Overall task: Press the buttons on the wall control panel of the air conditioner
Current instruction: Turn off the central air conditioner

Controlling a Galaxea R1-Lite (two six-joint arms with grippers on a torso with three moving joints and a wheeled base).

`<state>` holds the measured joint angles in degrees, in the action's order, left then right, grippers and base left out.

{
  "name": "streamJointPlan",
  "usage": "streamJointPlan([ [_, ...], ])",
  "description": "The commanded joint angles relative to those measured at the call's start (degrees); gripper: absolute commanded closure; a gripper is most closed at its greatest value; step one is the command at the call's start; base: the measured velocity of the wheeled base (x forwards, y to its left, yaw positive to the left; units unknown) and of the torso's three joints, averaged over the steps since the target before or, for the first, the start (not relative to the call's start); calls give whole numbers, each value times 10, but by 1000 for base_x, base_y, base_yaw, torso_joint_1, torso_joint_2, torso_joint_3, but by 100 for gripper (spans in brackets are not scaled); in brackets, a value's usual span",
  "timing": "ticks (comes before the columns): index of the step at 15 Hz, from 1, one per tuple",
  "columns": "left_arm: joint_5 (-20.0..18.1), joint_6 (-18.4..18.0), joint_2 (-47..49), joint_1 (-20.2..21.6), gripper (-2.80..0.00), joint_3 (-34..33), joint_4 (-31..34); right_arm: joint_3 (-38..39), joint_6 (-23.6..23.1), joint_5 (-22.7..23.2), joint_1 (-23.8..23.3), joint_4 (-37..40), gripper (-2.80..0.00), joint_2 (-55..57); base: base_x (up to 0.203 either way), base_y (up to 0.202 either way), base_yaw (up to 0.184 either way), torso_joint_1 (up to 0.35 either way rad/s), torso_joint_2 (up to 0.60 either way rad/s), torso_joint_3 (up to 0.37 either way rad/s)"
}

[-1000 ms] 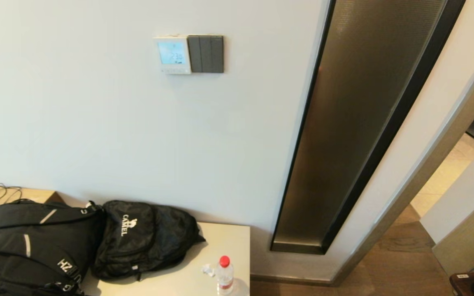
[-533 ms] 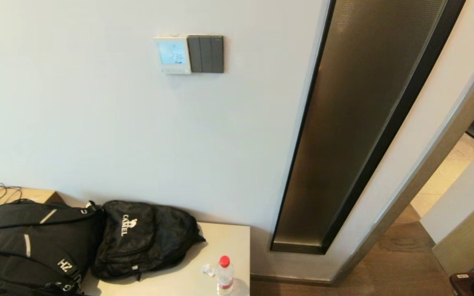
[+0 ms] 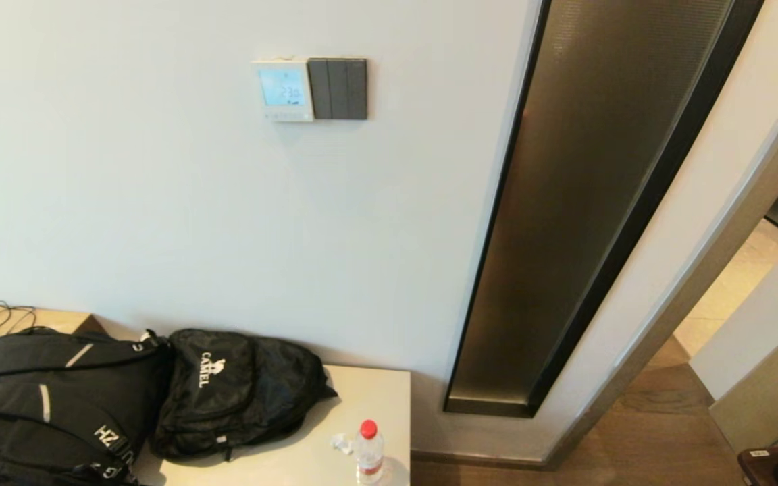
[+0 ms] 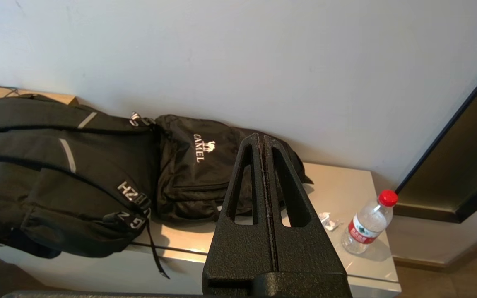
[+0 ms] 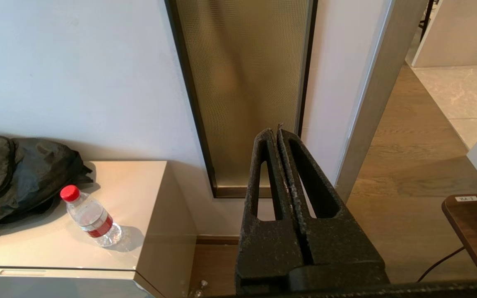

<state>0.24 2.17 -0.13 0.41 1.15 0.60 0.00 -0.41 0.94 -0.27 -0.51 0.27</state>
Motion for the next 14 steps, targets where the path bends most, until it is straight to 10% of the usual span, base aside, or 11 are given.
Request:
streamJointPlan([
  [1, 0, 0, 1, 0, 0, 0, 0, 0, 0, 0, 0, 0, 0, 1, 0, 0, 0, 0, 0, 0],
  [14, 3, 16, 1, 0, 0, 0, 4, 0, 0, 0, 0, 0, 0, 1, 0, 0, 0, 0, 0, 0],
])
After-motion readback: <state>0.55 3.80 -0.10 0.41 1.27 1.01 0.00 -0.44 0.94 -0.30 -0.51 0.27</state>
